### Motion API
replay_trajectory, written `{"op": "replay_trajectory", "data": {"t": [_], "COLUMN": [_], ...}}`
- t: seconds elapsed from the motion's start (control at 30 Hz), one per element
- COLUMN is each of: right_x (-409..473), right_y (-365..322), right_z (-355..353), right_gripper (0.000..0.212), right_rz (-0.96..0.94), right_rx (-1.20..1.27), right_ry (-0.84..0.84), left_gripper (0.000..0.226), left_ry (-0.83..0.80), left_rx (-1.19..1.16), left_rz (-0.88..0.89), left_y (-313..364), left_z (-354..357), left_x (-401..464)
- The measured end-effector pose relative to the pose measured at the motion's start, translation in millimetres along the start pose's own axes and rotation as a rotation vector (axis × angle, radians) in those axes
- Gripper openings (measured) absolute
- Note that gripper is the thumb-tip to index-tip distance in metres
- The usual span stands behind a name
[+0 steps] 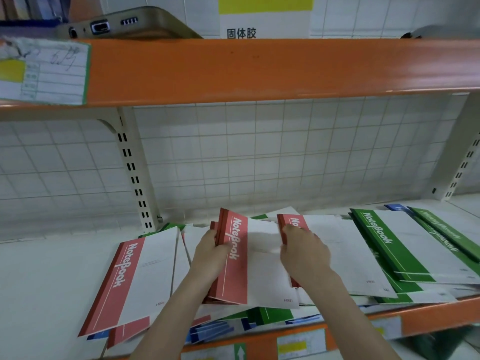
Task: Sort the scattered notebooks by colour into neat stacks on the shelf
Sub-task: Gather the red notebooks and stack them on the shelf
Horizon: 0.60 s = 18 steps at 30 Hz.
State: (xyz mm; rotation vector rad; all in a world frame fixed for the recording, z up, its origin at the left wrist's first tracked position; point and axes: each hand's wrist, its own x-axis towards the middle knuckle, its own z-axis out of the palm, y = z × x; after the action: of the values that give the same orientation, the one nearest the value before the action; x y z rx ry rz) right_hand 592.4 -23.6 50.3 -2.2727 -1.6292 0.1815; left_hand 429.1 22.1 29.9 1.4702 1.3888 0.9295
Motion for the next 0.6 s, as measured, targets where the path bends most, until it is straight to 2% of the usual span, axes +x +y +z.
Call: {"op": "replay_trajectory", "data": {"t": [0.07, 0.13, 0.2, 0.4, 0.5, 0.6], "right_x": [1.1, 2.5, 3.1, -1.0, -0.1, -7.7], "right_y": [7.5, 11.6, 11.3, -1.0, -9.6, -29.6], "right_z": [-2.6, -2.8, -0.9, 5.6, -2.1, -10.7], "right_gripper": [0.031, 0.033, 0.033, 0.037, 0.047, 0.053], "right_rz": [0.101, 0.106, 0.079, 0.008, -0.07, -0.149], "right_rx": [-0.058, -0.082, -0.108, -0.174, -0.113, 0.073], "right_ry": [-0.096, -0.127, -0.099, 0.029, 0.061, 0.022], "left_gripper": [0.026, 0.023, 0.016, 0.016, 0.015, 0.015], "left_ry": [0.001, 0.009, 0.009, 0.008, 0.0, -0.033], "left_rx": [0.005, 0.012, 0.004, 0.022, 0.023, -0.008], "left_rz": [-0.012, 0.0, 0.018, 0.048, 0.064, 0.057], "left_y": [0.2, -0.1, -0.6, -2.2, -1.8, -1.4], "left_z": [4.0, 8.1, 12.8, 25.1, 26.3, 23.6], "left_x": [0.2, 0.3, -0.7, -2.4, -1.6, -2.8]}}
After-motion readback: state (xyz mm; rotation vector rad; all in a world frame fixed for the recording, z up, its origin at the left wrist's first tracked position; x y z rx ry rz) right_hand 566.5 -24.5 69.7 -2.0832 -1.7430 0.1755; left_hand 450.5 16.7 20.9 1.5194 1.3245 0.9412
